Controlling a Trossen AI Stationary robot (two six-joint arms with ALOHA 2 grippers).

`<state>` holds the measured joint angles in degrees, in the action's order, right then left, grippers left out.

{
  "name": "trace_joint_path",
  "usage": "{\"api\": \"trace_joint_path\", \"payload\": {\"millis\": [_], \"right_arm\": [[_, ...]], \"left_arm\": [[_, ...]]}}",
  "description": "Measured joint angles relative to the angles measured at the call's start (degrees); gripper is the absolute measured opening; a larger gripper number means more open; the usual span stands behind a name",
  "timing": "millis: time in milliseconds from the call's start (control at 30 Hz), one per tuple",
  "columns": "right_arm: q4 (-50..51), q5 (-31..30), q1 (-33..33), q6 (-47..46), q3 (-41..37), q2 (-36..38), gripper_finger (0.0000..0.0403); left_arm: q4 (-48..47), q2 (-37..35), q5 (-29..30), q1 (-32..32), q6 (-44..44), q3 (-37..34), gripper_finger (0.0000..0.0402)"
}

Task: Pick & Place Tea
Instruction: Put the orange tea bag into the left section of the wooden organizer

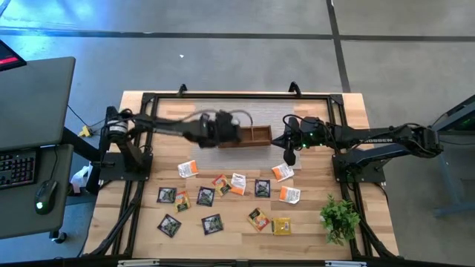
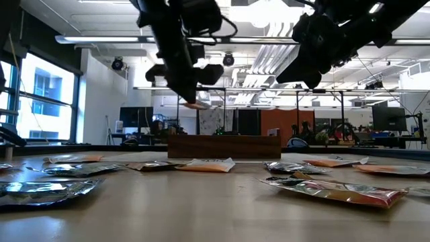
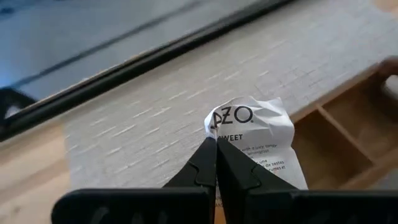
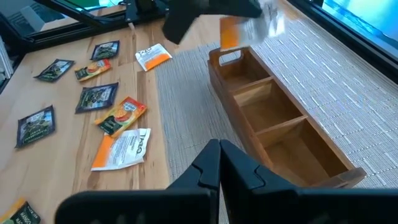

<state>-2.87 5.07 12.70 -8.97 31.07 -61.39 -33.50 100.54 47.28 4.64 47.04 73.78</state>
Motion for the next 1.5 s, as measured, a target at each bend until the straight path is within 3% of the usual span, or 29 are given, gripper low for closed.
{"api": "trace_joint_path", "payload": {"millis": [200, 333, 467, 700, 1100, 1300, 1500], "right_arm": [[-0.01, 1.64, 0.00, 0.00, 0.00, 0.00, 0.0000], [-0.12, 5.92, -0.01, 0.00, 0.00, 0.00, 0.0000], [-0.56, 6.04, -0.01, 0.01, 0.00, 0.00, 0.0000], [-0.50, 5.89, 0.00, 0.41, 0.00, 0.00, 0.0000], [-0.78, 6.24, -0.01, 0.46, 0.00, -0.01, 0.0000], [-0.73, 6.26, 0.00, 0.46, 0.00, -0.01, 0.0000], [-0.83, 6.08, -0.01, 0.49, 0.00, -0.02, 0.0000]], "left_arm": [[-2.22, 3.78, 6.84, -3.31, 13.60, 0.11, 0.0000], [-2.15, 5.98, 4.21, -2.47, 16.27, 0.16, 0.0000], [-2.94, 8.81, 3.87, -2.14, 18.24, -0.09, 0.0000], [-3.36, 9.32, 1.50, -0.83, 17.44, 0.09, 0.0008], [-5.44, 9.32, -2.75, -0.15, 17.71, 0.09, 0.0083], [-5.24, 7.57, -3.51, -0.17, 16.06, 0.18, 0.0089], [-21.52, 3.46, -5.22, -0.61, 10.29, 9.36, 0.0087]]}}
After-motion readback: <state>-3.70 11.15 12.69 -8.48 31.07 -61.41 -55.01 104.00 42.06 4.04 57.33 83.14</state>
